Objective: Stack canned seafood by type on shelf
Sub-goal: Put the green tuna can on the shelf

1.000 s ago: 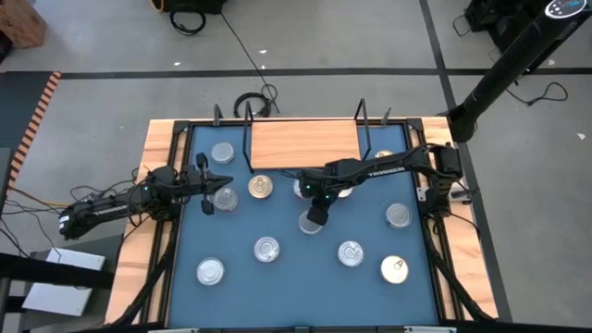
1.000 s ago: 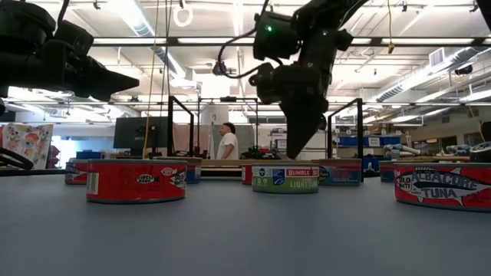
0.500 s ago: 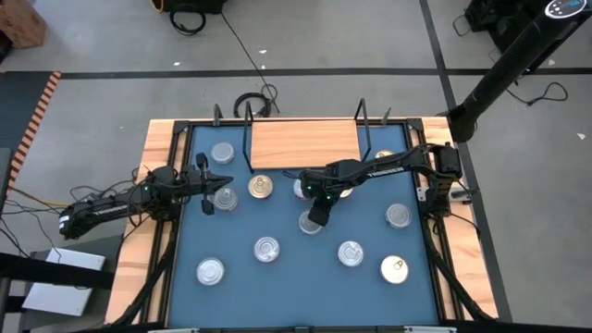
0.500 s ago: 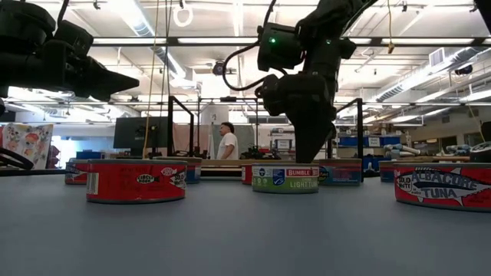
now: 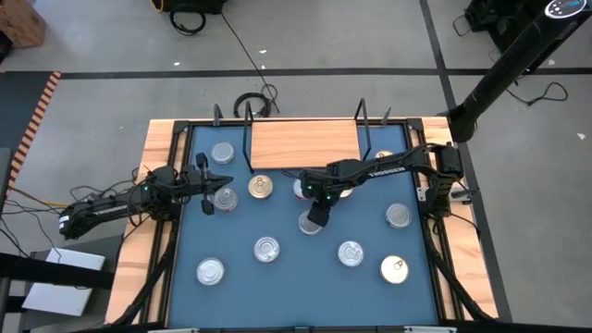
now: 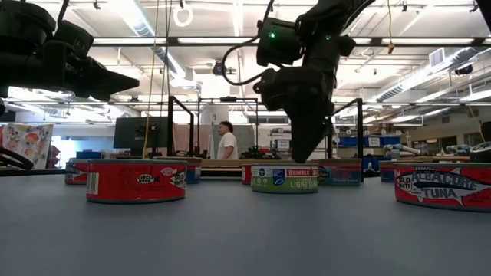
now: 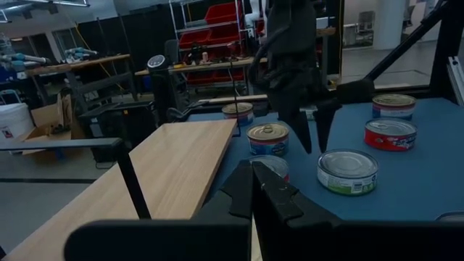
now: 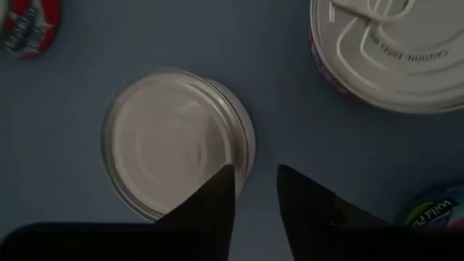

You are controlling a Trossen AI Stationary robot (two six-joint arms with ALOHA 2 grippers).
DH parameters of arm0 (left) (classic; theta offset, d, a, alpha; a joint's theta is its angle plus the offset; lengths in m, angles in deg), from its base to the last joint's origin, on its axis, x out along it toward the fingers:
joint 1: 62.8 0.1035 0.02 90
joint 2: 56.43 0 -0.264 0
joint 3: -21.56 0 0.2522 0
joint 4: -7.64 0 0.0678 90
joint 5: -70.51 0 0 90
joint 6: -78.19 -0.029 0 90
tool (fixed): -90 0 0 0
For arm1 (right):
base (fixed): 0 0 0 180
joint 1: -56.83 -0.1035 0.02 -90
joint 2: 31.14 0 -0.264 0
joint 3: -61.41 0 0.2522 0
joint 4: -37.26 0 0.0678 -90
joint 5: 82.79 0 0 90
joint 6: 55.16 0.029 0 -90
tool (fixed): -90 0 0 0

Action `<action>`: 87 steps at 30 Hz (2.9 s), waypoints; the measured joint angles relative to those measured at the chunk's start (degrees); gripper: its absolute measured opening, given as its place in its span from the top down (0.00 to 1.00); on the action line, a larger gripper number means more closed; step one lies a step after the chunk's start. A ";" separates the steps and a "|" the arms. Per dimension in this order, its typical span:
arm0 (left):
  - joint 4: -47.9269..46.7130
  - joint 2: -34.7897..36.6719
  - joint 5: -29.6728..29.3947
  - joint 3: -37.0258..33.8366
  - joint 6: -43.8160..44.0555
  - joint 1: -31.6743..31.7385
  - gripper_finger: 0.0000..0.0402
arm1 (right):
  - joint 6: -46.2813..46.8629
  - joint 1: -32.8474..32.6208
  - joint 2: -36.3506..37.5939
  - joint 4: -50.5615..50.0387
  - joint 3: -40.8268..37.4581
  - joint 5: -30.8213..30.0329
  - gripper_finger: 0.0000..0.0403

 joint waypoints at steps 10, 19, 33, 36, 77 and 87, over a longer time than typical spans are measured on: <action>-0.02 0.00 0.02 -0.01 0.03 0.00 0.99 | 0.01 0.21 0.26 3.94 -3.44 1.77 0.91; -0.02 0.00 0.04 -0.02 0.28 0.01 0.99 | 4.28 0.72 0.22 2.75 -3.55 4.85 0.99; -0.04 0.00 0.04 0.00 0.66 0.00 0.99 | 5.68 2.20 0.06 1.14 -3.68 8.17 0.99; -0.03 0.00 0.04 -0.01 0.66 0.02 0.99 | 5.34 2.80 0.04 0.77 -3.68 8.13 0.99; 0.00 0.00 0.04 -0.01 0.66 0.02 0.99 | -7.56 6.62 -0.09 -1.08 -3.74 1.66 0.85; 0.00 0.00 0.04 -0.01 0.66 0.01 0.99 | -7.90 6.60 -0.03 -0.17 -3.70 1.22 0.78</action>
